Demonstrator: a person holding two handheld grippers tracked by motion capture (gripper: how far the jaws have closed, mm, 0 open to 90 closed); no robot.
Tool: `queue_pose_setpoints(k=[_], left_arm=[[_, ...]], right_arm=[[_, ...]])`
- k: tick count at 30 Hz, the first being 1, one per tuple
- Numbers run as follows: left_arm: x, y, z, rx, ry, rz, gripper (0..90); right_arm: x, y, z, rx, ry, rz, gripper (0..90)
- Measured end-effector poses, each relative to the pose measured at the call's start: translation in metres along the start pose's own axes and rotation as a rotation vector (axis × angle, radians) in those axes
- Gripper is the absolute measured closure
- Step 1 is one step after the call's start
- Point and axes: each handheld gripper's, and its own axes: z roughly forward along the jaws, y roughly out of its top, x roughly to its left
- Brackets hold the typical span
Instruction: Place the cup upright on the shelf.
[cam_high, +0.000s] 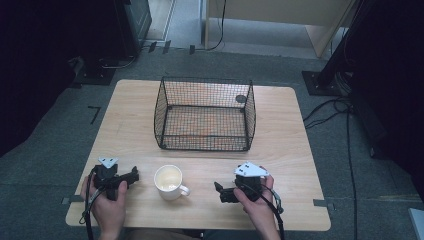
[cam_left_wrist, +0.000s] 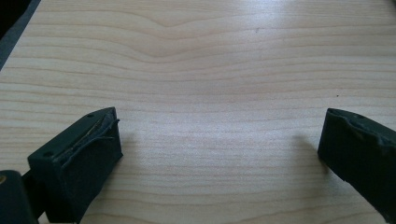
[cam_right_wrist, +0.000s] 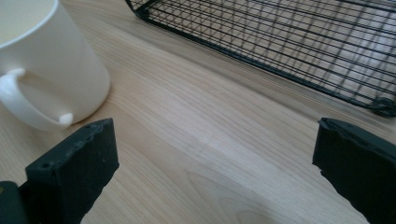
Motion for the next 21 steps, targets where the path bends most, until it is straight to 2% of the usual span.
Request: queue_pose_setpoints(k=[4, 6, 7, 10, 12, 21], left_arm=[[0.000, 0.000, 0.000, 0.000, 0.000, 0.000, 0.0], [0.000, 0.000, 0.000, 0.000, -0.001, 0.001, 0.0], [0.000, 0.000, 0.000, 0.000, -0.001, 0.002, 0.0], [0.000, 0.000, 0.000, 0.001, -0.002, 0.003, 0.0], [0.000, 0.000, 0.000, 0.001, -0.002, 0.003, 0.0], [0.000, 0.000, 0.000, 0.000, -0.004, 0.006, 0.0]], right_arm=[[0.007, 0.002, 0.004, -0.010, 0.043, -0.006, 0.0], [0.011, 0.001, 0.006, -0.037, 0.049, -0.020, 0.0], [0.013, 0.001, 0.007, -0.039, 0.052, -0.032, 1.0], [0.020, 0.001, 0.010, -0.058, 0.070, -0.023, 7.9], [0.024, 0.001, 0.011, -0.057, 0.074, -0.025, 9.1], [0.038, 0.004, 0.017, -0.025, 0.147, -0.034, 9.4]])
